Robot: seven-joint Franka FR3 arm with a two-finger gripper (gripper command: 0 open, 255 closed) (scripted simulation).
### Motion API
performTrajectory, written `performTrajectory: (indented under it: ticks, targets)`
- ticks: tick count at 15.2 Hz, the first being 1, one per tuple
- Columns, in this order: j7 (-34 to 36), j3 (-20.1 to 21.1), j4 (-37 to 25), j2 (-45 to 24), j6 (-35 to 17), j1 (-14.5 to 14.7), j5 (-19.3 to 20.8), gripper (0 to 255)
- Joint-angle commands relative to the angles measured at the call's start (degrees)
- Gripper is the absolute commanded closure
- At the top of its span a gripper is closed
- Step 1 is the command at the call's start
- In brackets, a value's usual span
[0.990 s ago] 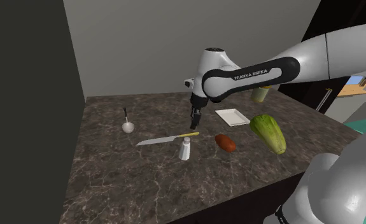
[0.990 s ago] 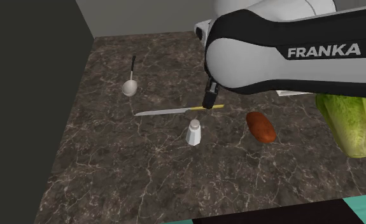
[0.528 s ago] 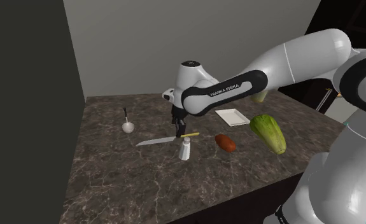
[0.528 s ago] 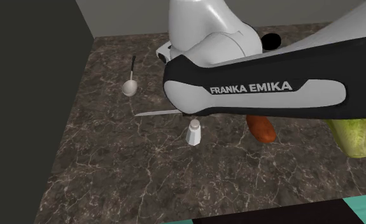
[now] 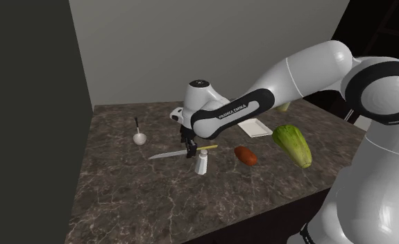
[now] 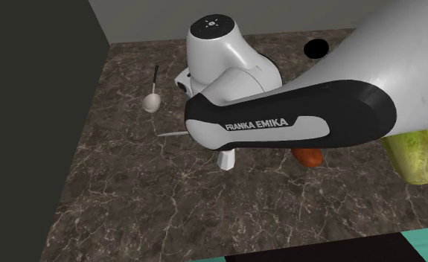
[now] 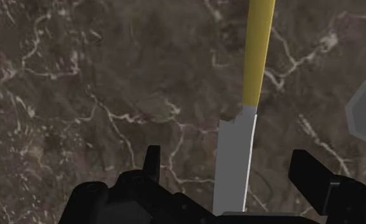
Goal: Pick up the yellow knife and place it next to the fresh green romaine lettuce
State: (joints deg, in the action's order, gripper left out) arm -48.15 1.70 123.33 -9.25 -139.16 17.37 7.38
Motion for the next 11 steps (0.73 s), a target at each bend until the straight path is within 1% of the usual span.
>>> performTrajectory:
  ticks: [1,9,10,11]
  targets:
    - [0.05,-0.08,0.13,-0.91,-1.07,-0.05,0.16,0]
    - [0.05,-0.08,0.11,-0.92,-1.06,-0.05,0.16,0]
    - [0.05,-0.08,0.11,-0.92,-1.06,-0.05,0.16,255]
    - [0.05,-0.08,0.11,-0.92,-1.06,-0.05,0.16,255]
